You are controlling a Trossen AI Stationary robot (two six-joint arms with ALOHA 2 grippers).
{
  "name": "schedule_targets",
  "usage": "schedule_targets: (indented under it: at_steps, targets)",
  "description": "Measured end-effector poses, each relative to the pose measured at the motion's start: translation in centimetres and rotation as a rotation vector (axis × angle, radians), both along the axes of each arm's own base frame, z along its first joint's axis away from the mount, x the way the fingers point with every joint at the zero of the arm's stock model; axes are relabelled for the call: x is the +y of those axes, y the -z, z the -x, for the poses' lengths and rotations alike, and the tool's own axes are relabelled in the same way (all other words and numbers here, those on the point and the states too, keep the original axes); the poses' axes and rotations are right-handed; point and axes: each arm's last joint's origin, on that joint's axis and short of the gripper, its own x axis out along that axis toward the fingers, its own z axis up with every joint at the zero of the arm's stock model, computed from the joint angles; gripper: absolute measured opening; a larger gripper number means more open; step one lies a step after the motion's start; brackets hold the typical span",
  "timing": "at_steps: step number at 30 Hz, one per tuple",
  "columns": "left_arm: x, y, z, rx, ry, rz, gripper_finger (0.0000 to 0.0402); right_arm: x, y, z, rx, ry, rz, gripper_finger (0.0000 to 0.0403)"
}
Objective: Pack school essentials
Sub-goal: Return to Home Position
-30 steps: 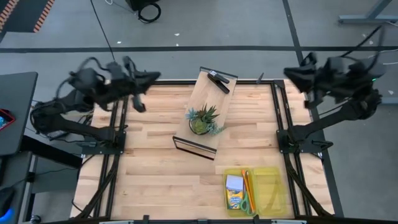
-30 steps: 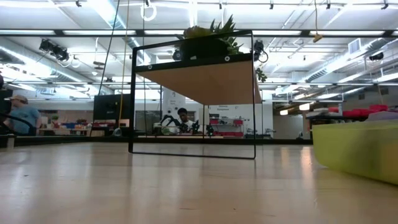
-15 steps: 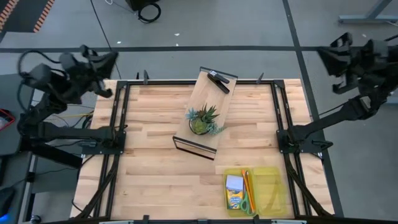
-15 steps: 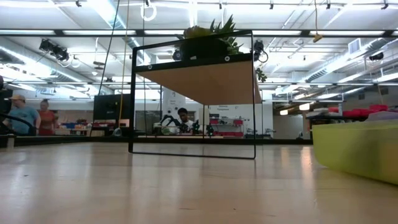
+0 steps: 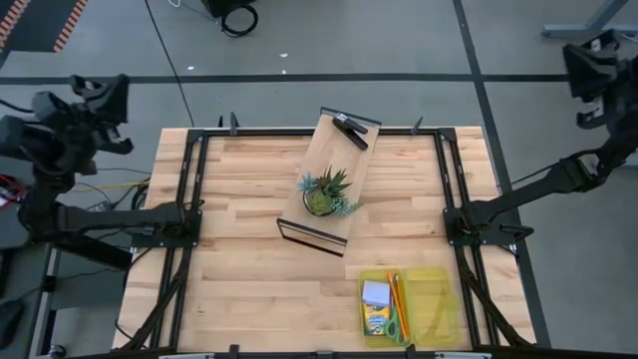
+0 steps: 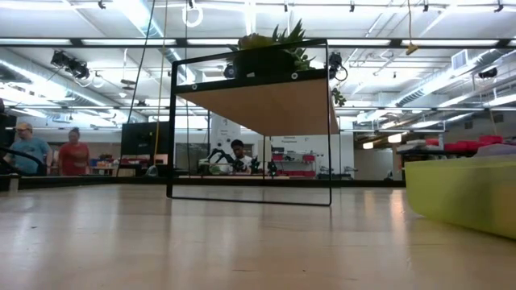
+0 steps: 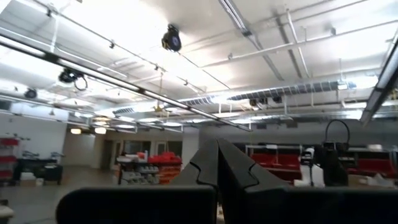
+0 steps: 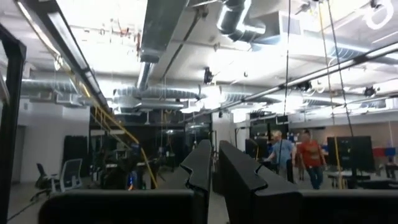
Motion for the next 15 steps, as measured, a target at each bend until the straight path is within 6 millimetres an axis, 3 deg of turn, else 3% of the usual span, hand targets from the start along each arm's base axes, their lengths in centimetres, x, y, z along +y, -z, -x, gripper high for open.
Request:
schedule_targets:
  at_steps: [15]
  targets:
    - [-1.4, 3.1, 5.1, 0.083, -0.011, 0.094, 0.0003, -1.4, -0.5, 7.0, -0.049, -0.006, 0.033, 0.0037]
